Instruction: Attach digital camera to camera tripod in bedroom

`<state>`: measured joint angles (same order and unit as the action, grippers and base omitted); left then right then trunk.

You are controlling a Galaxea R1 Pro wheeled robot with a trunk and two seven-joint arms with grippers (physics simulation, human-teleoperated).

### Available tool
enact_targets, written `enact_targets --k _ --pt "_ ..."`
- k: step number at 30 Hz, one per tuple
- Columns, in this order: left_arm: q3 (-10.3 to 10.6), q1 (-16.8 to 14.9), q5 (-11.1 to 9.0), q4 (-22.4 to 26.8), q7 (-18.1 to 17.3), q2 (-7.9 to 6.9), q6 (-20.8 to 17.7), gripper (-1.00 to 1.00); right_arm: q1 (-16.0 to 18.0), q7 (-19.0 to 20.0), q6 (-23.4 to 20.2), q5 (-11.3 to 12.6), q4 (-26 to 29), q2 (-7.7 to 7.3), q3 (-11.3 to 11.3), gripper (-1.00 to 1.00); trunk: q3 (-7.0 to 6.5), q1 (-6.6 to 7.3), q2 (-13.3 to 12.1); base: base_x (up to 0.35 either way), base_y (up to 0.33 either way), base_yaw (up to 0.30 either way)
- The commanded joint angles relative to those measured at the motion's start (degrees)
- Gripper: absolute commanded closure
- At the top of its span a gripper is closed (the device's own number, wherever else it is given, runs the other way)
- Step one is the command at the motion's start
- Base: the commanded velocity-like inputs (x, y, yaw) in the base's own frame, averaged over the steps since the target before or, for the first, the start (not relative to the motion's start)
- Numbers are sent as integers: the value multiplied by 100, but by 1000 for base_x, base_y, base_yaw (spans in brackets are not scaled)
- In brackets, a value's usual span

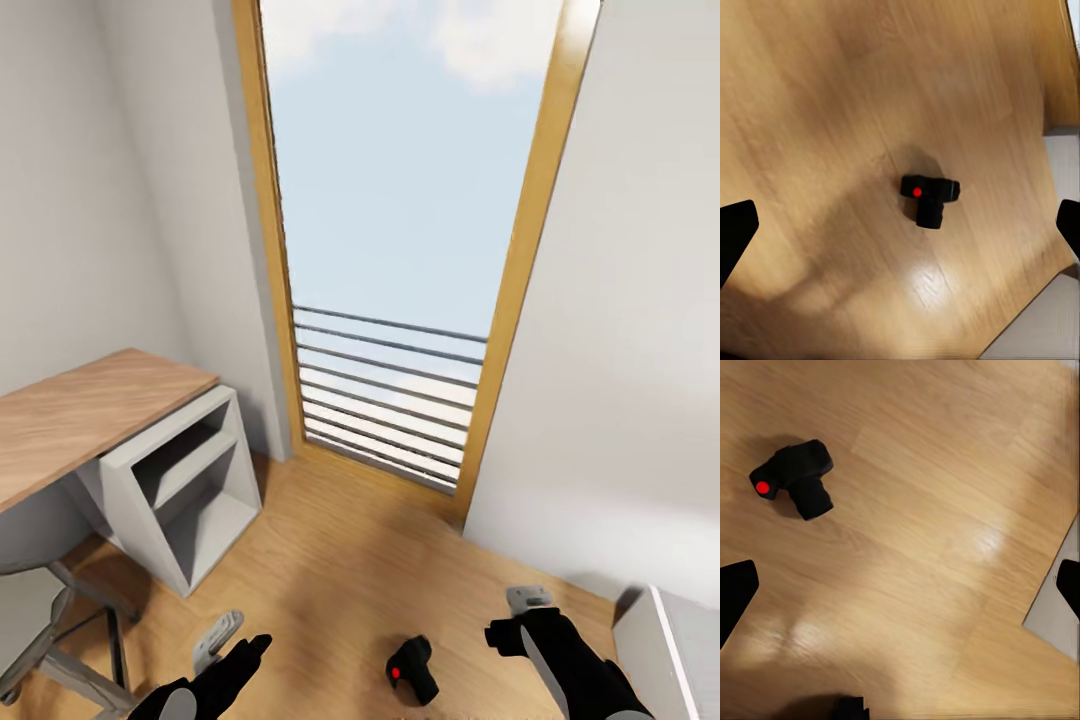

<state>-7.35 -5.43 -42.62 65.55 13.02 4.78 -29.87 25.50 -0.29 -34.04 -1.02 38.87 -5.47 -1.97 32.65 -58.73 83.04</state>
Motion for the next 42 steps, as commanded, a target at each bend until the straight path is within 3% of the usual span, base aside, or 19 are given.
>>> enact_targets --k 1,9,12,17,42 --pt "-12 -2 -60 11 42 5 -28 -100 5 -4 -30 -11 7 -4 -23 -100 8 0 4 0 14 -276" --pt "-12 -2 -60 3 77 -2 -28 -100 7 2 -24 -12 7 0 -53 -100 23 0 4 0 4 -275" --pt "-17 -2 -56 2 81 -6 -23 -100 7 3 -24 -7 8 -5 -254 -100 29 0 4 0 0 -275" --pt "-20 -2 -54 2 86 -10 -20 -100 7 3 -15 -5 7 -6 -335 -100 39 0 4 0 0 -275" --pt "-21 -2 -54 2 129 -5 -5 -100 7 7 -2 -3 17 -6 -374 -100 86 0 4 5 -5 -272"
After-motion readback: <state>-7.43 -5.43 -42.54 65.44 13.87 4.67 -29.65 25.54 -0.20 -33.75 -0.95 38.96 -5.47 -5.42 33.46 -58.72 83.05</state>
